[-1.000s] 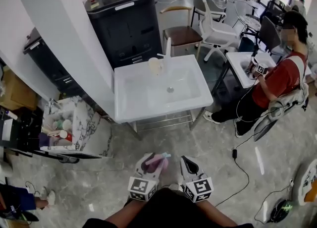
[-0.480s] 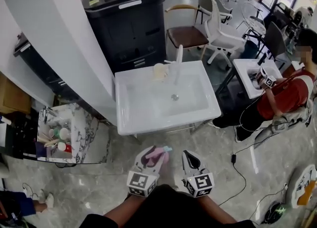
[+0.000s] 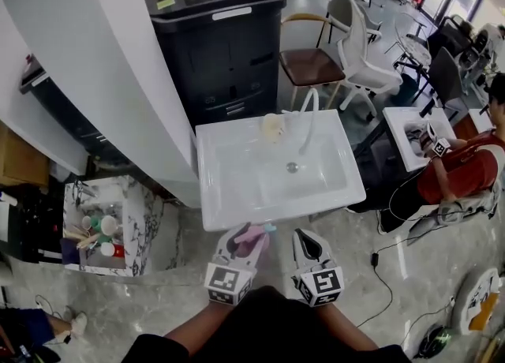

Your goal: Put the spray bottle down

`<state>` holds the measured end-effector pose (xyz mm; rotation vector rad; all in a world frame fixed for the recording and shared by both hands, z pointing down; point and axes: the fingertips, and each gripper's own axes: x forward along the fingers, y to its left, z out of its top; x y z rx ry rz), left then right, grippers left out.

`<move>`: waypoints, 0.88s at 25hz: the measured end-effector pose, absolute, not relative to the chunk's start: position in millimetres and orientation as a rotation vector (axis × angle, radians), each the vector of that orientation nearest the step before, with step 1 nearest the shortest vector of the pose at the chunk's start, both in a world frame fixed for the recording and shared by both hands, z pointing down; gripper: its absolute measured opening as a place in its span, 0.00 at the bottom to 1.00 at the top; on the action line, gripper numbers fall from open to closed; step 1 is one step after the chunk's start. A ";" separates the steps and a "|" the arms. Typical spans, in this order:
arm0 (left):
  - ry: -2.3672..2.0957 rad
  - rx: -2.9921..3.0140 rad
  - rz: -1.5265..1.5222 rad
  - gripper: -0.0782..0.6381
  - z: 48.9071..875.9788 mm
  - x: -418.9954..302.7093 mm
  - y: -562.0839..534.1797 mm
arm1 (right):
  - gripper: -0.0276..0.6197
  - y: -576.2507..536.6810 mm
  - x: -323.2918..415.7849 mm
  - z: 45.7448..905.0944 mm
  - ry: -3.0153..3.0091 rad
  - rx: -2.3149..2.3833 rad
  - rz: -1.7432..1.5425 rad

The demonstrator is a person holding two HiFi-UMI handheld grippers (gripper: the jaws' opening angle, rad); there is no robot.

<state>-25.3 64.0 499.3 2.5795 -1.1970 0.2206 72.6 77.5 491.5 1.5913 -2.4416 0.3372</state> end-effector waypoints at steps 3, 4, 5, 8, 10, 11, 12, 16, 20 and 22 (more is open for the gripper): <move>-1.188 2.582 0.221 0.34 498.9 -40.9 47.3 | 0.04 56.4 57.3 490.7 -2.435 1.622 0.352; -1.183 2.584 0.223 0.34 499.4 -45.8 42.0 | 0.04 49.4 52.1 489.7 -2.435 1.632 0.351; -1.179 2.586 0.226 0.34 499.9 -50.5 36.3 | 0.04 42.2 47.0 488.3 -2.434 1.640 0.347; -1.179 2.580 0.230 0.34 500.5 -65.0 19.3 | 0.04 24.7 32.7 485.3 -2.430 1.654 0.332; -1.179 2.581 0.219 0.34 499.4 -72.0 10.8 | 0.04 19.1 26.0 485.2 -2.424 1.662 0.324; -1.177 2.584 0.212 0.34 499.0 -74.3 7.4 | 0.04 17.7 23.9 485.7 -2.418 1.665 0.322; -1.175 2.587 0.205 0.34 498.8 -76.0 4.2 | 0.04 16.8 22.6 486.5 -2.411 1.664 0.321; -1.182 2.573 0.193 0.34 504.4 -83.8 -3.8 | 0.04 13.3 20.2 489.4 -2.378 1.655 0.322; -1.202 2.500 0.138 0.34 512.6 -99.8 -12.5 | 0.04 4.0 7.4 490.4 -2.389 1.625 0.314; -1.223 2.473 0.119 0.34 515.3 -109.8 -18.3 | 0.04 0.5 -0.8 493.9 -2.401 1.599 0.321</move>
